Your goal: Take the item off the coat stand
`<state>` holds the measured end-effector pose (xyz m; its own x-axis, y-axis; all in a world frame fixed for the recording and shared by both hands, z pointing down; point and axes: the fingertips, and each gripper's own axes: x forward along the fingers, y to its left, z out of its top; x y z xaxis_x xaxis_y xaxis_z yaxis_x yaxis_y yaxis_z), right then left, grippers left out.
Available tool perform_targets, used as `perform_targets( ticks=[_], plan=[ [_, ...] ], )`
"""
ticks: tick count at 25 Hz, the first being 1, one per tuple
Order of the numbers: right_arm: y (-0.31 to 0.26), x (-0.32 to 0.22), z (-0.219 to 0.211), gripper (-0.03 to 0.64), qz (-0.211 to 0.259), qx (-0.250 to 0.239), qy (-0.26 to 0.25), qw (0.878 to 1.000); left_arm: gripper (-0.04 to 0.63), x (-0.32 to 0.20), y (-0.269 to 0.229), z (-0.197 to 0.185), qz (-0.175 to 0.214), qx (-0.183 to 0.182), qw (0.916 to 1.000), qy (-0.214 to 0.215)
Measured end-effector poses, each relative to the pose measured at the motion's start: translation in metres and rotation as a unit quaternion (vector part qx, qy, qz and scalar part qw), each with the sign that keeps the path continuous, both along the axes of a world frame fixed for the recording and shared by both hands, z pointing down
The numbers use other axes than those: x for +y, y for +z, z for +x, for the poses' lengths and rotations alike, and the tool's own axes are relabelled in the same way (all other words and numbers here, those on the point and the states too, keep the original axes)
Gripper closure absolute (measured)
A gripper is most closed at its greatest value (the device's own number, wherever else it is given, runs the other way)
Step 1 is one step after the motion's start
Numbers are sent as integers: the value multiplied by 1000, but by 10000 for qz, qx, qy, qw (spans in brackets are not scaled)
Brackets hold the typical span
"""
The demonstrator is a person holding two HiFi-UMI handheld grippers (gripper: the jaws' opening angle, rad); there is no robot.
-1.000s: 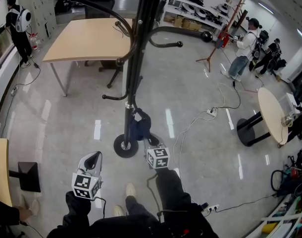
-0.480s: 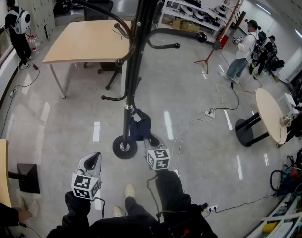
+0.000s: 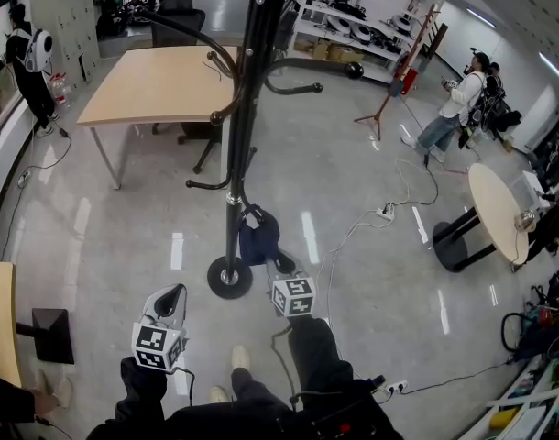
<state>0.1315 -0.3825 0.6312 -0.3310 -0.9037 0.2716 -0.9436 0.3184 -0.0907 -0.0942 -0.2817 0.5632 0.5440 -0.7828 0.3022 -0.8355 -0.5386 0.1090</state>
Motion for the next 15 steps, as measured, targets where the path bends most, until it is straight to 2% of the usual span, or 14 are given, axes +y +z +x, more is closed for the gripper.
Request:
perform_targets(
  ticks=[15],
  plan=[
    [-15,20,9,568,113,-63,112,9999,594,15,-5,1,58,-1,10000,62]
  ],
)
